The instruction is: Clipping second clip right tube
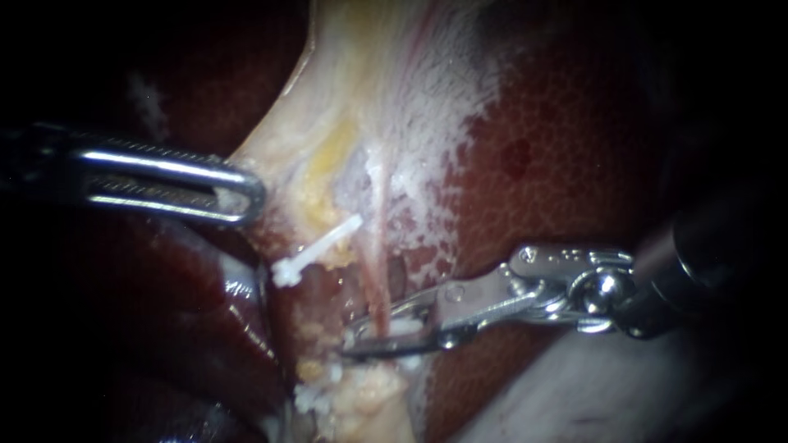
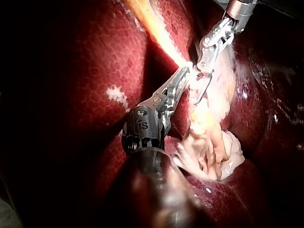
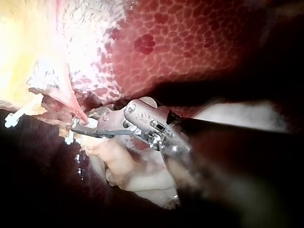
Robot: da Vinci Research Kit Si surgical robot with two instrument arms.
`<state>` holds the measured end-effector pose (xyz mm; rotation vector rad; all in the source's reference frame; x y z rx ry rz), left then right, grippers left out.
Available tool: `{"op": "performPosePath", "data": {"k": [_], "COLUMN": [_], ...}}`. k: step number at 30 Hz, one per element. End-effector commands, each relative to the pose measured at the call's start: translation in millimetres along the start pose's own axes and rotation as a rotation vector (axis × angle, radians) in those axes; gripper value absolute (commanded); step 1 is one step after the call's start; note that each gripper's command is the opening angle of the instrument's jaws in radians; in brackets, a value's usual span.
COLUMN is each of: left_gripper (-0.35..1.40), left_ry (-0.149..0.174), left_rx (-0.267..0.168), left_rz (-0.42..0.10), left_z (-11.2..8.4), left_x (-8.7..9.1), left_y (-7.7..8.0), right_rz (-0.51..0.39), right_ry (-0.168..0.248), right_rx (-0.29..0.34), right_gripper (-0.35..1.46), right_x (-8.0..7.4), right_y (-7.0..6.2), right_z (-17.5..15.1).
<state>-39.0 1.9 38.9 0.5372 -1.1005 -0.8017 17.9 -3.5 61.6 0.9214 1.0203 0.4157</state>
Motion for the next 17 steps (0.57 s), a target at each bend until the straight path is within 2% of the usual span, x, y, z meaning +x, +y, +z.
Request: {"op": "performPosePath", "data": {"k": [1, 17], "left_gripper": [-0.35, -0.35], "left_ry": [0.000, 0.000], "left_rx": [0.000, 0.000], "left_rz": [0.000, 0.000], "left_z": [0.0, 0.1], "left_x": [0.0, 0.0], "left_y": [0.0, 0.0], "right_rz": [-0.002, -0.003], "right_ry": [0.000, -0.001], "right_rx": [0.001, 0.001], "right_gripper": [-0.35, -0.35], "right_x": [0.0, -0.2], "right_y": [-0.1, -0.1], "right_z": [0.1, 0.2]}}
